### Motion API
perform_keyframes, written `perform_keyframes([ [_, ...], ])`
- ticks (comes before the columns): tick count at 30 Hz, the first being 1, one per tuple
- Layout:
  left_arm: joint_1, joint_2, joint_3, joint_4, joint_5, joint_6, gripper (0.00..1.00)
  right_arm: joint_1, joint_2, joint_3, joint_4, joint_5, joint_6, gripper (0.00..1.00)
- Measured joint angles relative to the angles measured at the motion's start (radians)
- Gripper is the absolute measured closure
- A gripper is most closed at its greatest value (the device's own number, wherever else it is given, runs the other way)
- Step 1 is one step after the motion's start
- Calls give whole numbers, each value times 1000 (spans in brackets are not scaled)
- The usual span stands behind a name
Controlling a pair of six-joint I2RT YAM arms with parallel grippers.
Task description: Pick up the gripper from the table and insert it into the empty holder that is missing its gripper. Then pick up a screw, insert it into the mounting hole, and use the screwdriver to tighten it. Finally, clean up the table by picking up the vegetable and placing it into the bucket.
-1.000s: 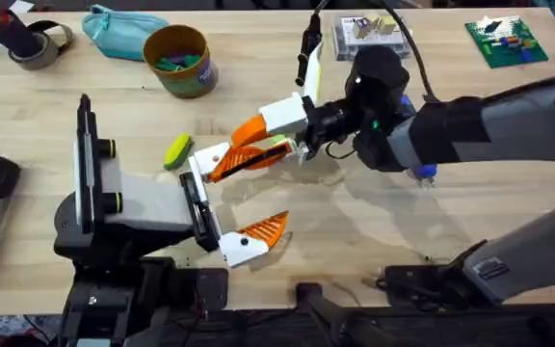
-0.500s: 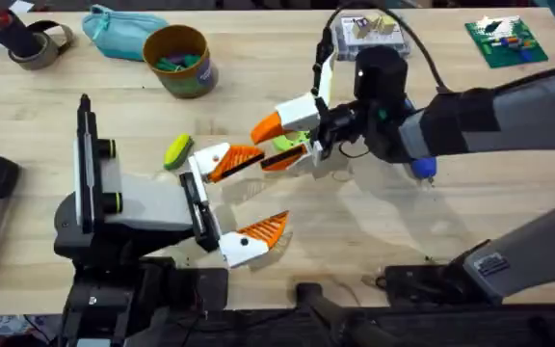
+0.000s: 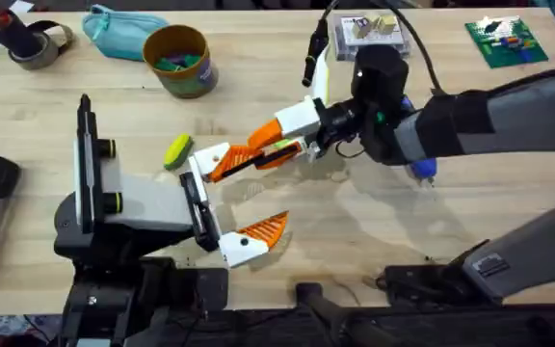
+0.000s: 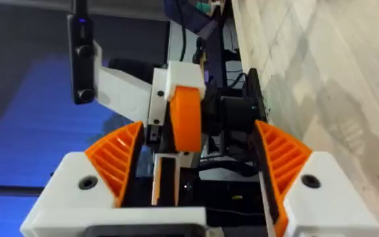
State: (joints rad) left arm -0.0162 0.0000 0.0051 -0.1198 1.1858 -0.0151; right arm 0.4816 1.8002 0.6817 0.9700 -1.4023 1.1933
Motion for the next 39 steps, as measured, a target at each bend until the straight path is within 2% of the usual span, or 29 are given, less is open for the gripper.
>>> perform_keyframes([
  [4,0,0,0,0,0,0,17,0,0,0,14,-3,34,117],
  [9,0,0,0,0,0,0,17,10,0,0,17,-4,58,338],
  [20,0,0,0,0,0,0,17,15,0,0,18,-5,75,388],
  [25,0,0,0,0,0,0,17,18,0,0,18,-2,83,561],
  [26,0,0,0,0,0,0,17,19,0,0,19,-2,83,624],
  [29,0,0,0,-1,0,-7,17,21,0,3,27,-6,88,905],
  [30,0,0,0,-1,0,-8,17,21,0,6,28,-8,90,966],
  [39,0,0,0,-1,0,-12,17,21,0,8,28,-10,90,989],
])
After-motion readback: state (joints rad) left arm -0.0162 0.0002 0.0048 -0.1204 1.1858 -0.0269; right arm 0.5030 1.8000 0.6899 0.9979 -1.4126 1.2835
